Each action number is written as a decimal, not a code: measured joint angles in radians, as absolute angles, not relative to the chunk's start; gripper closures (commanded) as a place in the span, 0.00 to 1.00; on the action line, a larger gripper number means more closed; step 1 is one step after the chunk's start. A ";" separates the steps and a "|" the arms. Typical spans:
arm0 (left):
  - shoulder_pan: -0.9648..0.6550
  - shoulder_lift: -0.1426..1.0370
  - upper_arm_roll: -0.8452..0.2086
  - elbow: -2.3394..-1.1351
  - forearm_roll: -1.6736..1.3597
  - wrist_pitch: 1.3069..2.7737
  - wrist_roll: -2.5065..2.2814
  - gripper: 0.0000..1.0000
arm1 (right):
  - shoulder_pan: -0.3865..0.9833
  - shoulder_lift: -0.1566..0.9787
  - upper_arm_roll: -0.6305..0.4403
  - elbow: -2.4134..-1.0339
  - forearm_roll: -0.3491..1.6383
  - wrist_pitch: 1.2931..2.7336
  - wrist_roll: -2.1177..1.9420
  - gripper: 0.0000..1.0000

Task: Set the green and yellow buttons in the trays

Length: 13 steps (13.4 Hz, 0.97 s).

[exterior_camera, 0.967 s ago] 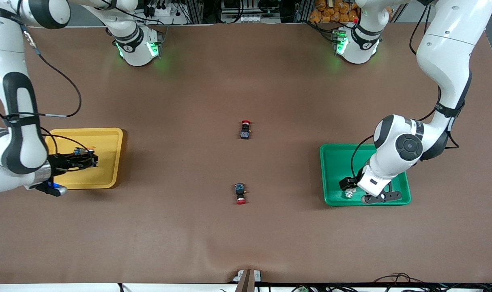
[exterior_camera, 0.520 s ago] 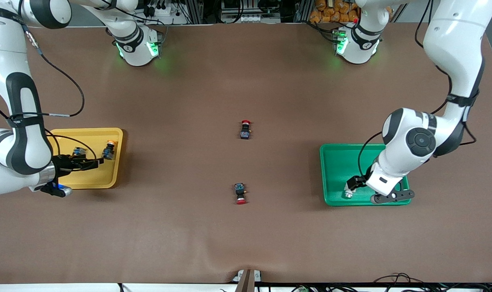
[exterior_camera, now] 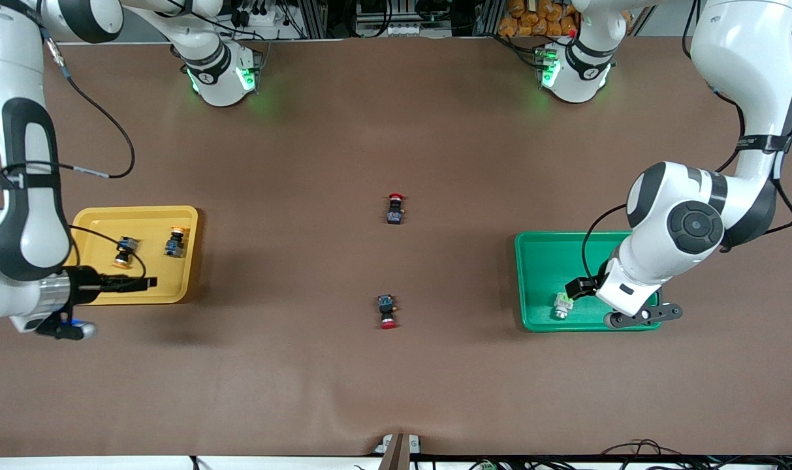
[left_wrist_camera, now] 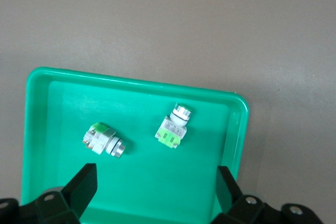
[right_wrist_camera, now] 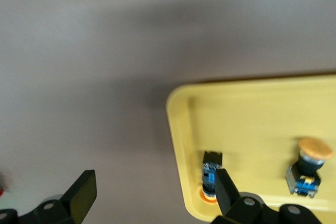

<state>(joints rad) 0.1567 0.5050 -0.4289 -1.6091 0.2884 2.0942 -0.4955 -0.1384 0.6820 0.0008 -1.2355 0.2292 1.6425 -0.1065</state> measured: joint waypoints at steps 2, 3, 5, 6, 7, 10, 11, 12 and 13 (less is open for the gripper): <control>0.159 0.503 -0.451 -1.554 0.288 2.002 -0.496 0.00 | -0.125 0.680 0.001 -1.144 0.229 1.645 -0.106 0.00; 0.159 0.498 -0.461 -1.533 0.288 1.967 -0.496 0.00 | -0.123 0.679 0.000 -1.108 0.229 1.652 -0.106 0.00; 0.160 0.471 -0.475 -1.515 0.288 1.924 -0.496 0.00 | -0.124 0.678 -0.005 -1.052 0.228 1.682 -0.106 0.00; 0.160 0.457 -0.481 -1.514 0.288 1.917 -0.496 0.00 | -0.124 0.674 -0.006 -1.020 0.228 1.696 -0.106 0.00; 0.159 0.444 -0.484 -1.513 0.288 1.914 -0.496 0.00 | -0.124 0.663 -0.007 -0.991 0.228 1.702 -0.106 0.00; 0.160 0.411 -0.487 -1.507 0.287 1.906 -0.496 0.00 | -0.123 0.577 -0.007 -0.959 0.227 1.674 -0.106 0.00; 0.160 0.394 -0.488 -1.503 0.287 1.891 -0.496 0.00 | -0.123 0.546 -0.008 -0.958 0.221 1.644 -0.106 0.00; 0.160 0.373 -0.489 -1.499 0.287 1.873 -0.496 0.00 | -0.123 0.513 -0.009 -0.956 0.209 1.609 -0.106 0.00; 0.160 0.349 -0.490 -1.496 0.282 1.855 -0.496 0.00 | -0.123 0.480 -0.009 -0.955 0.203 1.568 -0.104 0.00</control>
